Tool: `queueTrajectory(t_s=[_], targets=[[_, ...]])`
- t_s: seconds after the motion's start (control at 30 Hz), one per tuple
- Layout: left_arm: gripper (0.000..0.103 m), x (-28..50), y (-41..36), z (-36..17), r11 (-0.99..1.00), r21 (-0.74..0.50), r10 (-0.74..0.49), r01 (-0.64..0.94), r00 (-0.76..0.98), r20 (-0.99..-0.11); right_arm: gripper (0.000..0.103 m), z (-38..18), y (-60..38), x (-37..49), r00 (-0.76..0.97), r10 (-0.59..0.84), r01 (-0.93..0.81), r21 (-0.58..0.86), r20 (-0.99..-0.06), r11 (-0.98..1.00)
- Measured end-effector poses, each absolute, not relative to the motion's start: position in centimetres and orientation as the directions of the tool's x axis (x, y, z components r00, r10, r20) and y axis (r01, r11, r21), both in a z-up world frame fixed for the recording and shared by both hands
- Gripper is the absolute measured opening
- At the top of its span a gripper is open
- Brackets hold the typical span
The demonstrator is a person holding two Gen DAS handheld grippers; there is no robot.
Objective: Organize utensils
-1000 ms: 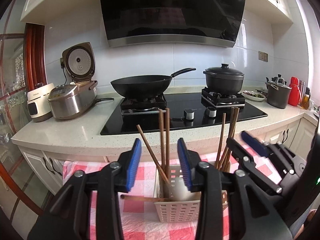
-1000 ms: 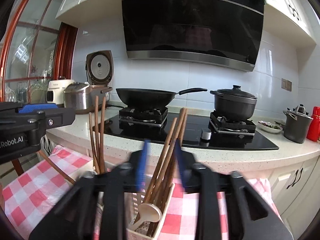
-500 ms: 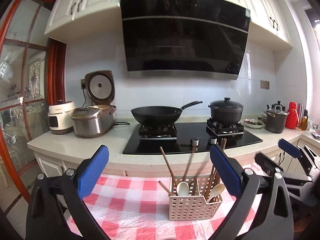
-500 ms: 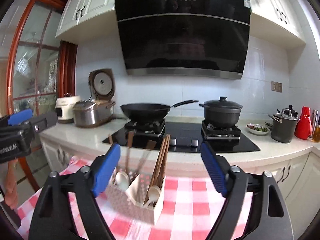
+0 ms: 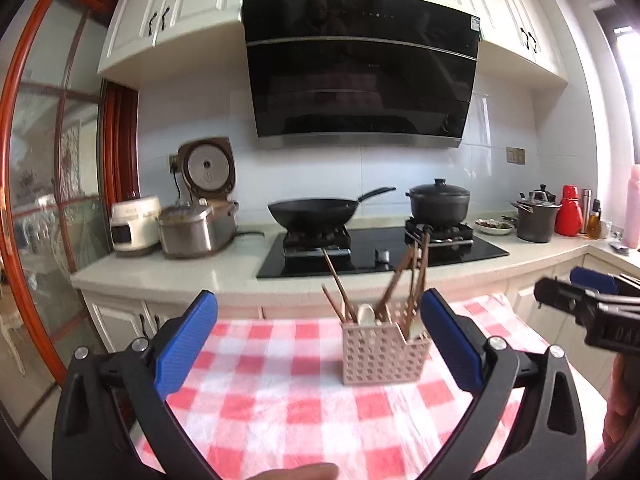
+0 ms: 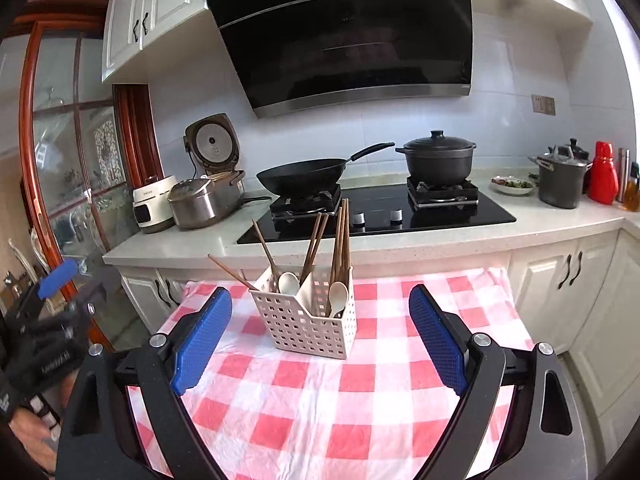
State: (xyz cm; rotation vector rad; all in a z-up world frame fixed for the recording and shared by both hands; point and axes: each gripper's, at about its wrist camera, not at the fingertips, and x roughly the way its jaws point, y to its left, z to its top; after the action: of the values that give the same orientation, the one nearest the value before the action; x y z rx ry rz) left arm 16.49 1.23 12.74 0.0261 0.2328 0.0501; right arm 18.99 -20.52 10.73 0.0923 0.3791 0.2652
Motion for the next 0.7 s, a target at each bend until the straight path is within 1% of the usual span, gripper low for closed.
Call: queueTrajectory(t_s=[0.07,0.2,0.27,0.4,0.6,0.7], targets=[[0.098,15.7,1.2,12.0,0.999,0.016,0.030,-0.027,0.970,-0.243,0.084,10.6,-20.2,18.3,0.896,0.269,-0.246,0.109,-0.354,0.963],[0.098,15.1,0.6,11.0,0.997,0.062,0.049,-0.034,0.965,-0.258,0.084,9.6,-19.7,17.4,0.899,0.239,-0.242,0.039,-0.367,0.970],[0.098,15.3,0.8,10.9,0.998,0.061,0.047,-0.031,0.963,-0.265,0.084,9.1,-19.8,17.1,0.898,0.231,-0.242,0.020,-0.375,0.970],[0.098,15.4,1.2,10.9,0.998,0.046,0.050,-0.039,0.961,-0.272,0.084,8.6,-20.4,17.4,0.896,0.221,-0.228,0.028,-0.386,0.973],[0.098,16.1,1.4,10.6,1.000,0.022,-0.003,0.011,0.950,-0.311,0.084,8.5,-20.6,17.5,0.892,0.232,-0.241,0.026,-0.389,0.970],[0.098,16.4,1.6,10.4,1.000,0.012,-0.008,0.013,0.945,-0.327,0.084,8.4,-20.4,17.6,0.890,0.232,-0.244,0.021,-0.392,0.970]])
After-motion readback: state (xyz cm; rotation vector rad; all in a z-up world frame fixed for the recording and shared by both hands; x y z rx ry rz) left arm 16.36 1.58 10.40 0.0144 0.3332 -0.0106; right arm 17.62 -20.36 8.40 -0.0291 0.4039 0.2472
